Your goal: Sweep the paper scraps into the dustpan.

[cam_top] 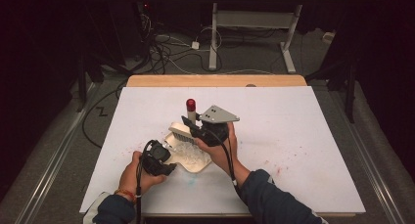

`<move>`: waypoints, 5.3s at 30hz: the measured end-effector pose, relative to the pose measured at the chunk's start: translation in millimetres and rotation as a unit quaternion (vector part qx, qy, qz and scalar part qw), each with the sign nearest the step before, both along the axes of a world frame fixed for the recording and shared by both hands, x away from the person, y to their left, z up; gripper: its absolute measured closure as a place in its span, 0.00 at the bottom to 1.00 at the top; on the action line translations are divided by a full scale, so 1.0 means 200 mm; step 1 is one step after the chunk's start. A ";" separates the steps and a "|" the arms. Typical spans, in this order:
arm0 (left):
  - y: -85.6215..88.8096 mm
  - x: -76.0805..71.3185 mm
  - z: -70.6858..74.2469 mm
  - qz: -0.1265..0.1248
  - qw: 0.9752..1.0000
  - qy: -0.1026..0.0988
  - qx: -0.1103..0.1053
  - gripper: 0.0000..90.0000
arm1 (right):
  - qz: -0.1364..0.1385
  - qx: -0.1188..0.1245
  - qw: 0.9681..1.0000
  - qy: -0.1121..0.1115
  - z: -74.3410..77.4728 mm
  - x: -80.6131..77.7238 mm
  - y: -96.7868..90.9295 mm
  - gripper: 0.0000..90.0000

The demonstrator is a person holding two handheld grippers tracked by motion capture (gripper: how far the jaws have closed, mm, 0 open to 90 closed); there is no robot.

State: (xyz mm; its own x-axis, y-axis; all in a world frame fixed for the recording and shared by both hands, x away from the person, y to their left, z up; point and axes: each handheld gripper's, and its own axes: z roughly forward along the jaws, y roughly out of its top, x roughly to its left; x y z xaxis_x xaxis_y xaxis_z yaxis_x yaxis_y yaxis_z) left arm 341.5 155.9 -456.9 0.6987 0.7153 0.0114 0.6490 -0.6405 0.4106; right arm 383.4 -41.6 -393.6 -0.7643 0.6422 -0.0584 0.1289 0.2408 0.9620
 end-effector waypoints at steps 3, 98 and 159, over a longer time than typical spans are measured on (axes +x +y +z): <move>0.00 0.00 0.00 0.001 1.000 -0.001 -0.002 0.70 | -0.006 0.011 1.000 0.003 0.02 0.02 -0.02 0.78; -0.03 -0.06 0.00 -0.016 1.000 0.000 -0.009 0.70 | -0.082 0.034 0.996 0.003 0.05 -0.06 -0.11 0.78; 0.04 -0.12 0.02 -0.027 0.999 0.010 0.019 0.70 | 0.006 0.011 1.000 0.004 0.15 -0.26 -0.40 0.78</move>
State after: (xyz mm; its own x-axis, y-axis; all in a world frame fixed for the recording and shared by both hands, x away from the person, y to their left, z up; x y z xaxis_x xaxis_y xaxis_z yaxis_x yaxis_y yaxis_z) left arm 317.8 164.0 -453.8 0.7360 0.6766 0.0238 0.6214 -0.6891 0.3728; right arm 330.4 -121.3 -362.7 -0.7729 0.6335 -0.0372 0.1342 0.2205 0.9661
